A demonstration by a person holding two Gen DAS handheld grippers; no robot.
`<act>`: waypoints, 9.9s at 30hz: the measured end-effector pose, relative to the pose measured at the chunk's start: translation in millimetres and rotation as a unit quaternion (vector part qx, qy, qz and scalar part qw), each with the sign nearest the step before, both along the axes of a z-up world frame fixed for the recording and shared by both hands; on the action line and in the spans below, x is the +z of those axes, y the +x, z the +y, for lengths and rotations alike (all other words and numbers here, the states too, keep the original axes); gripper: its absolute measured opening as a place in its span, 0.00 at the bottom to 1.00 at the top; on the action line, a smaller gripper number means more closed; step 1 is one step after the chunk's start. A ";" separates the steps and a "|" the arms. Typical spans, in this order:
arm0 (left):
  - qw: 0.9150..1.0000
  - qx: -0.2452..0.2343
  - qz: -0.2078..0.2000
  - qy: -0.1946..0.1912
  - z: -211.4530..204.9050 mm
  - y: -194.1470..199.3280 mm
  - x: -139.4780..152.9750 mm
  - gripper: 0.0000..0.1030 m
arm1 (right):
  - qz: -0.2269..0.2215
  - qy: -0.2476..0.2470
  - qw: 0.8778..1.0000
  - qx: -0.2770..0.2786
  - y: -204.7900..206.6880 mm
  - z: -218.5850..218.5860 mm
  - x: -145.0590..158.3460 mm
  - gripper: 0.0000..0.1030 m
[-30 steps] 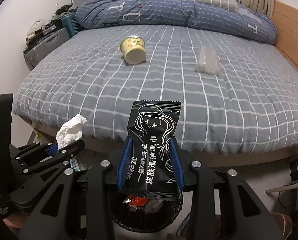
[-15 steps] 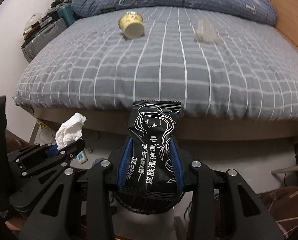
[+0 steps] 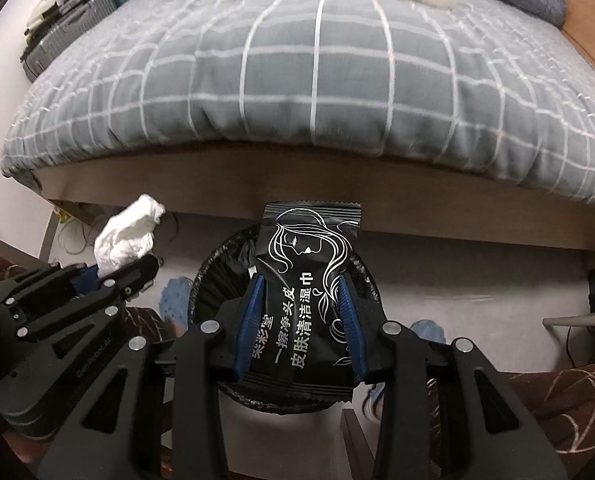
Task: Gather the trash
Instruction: 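Carry the black sachet with the right tool while the left tool carries the tissue to the bin, then open the right tool over the bin while the left tool releases the tissue, then move both tools back over the bed toward the yogurt cup and bubble wrap, then grasp the yellow yogurt cup with the left tool while the right tool grasps the bubble wrap, then lift the yogurt cup with the left tool while the right tool lifts the bubble wrap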
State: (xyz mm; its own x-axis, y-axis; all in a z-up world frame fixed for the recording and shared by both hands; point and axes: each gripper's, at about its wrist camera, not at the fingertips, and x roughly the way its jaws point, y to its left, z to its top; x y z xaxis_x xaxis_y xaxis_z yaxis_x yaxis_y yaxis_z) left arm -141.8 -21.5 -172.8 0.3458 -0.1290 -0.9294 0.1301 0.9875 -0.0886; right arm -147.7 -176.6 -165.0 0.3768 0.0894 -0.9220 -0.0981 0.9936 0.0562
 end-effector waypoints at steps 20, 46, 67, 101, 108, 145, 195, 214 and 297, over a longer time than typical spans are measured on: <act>0.999 0.027 0.018 0.008 35.4 10.2 -25.4 0.15 | 0.011 -0.011 1.000 0.014 22.1 10.1 -33.8 0.80; 0.999 -0.027 0.012 0.024 -28.3 7.9 -20.7 0.23 | -0.055 -0.050 0.996 -0.054 20.8 -62.3 21.3 0.93; 0.996 0.018 -0.084 0.027 -7.3 27.7 39.7 0.94 | -0.127 -0.042 0.989 -0.067 35.4 -68.8 63.2 0.93; 0.981 0.058 -0.183 0.018 -8.0 134.3 118.4 0.94 | -0.214 -0.040 0.973 -0.073 120.7 -86.2 127.7 0.93; 0.978 0.062 -0.197 0.025 -8.3 165.2 127.5 0.94 | -0.218 -0.043 0.972 -0.078 146.3 -86.2 128.9 0.93; 0.982 0.078 -0.170 0.037 -25.2 331.1 102.1 0.94 | -0.163 -0.045 0.979 -0.113 319.8 -127.1 92.0 0.92; 0.981 0.058 -0.183 0.024 -37.6 337.4 111.0 0.82 | -0.150 -0.030 0.983 -0.105 329.7 -127.6 100.3 0.19; 0.983 0.041 -0.181 -0.012 -43.0 295.6 130.7 0.82 | -0.180 -0.050 0.978 -0.094 282.2 -113.2 124.1 0.19; 0.980 0.010 -0.196 -0.017 -27.6 114.5 187.7 0.82 | -0.216 -0.021 0.975 -0.052 110.8 -60.8 192.3 0.19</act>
